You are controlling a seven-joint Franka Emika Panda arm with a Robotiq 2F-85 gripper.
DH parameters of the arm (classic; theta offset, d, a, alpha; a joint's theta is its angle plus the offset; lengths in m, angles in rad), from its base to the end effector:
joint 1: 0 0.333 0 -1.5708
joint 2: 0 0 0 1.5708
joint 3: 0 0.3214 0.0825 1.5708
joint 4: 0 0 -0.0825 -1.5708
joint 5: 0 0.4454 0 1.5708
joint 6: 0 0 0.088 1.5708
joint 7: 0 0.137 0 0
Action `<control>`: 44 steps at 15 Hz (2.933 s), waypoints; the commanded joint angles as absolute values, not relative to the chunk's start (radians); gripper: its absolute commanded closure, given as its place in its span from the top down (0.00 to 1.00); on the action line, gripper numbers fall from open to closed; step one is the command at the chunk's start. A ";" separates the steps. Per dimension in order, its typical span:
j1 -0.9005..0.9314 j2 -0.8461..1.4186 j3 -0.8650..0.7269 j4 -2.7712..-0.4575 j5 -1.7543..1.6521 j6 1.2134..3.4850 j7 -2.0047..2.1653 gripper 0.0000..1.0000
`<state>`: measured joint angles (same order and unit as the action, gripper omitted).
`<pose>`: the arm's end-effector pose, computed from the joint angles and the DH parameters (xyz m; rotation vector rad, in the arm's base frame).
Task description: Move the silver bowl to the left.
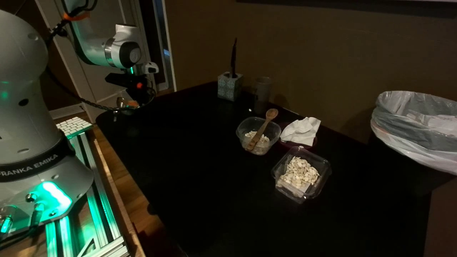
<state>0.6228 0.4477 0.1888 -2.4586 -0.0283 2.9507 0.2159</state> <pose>0.3282 0.3695 0.0447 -2.9127 -0.9058 -0.0146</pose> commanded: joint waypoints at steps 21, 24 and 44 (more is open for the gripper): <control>0.310 0.414 0.445 -2.423 0.069 2.603 -0.115 1.00; 0.307 0.413 0.448 -2.423 0.080 2.602 -0.124 1.00; 0.219 0.362 0.524 -2.437 0.271 2.654 -0.165 1.00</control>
<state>0.2689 0.4151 0.4800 -2.4179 0.1774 2.6375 -0.1434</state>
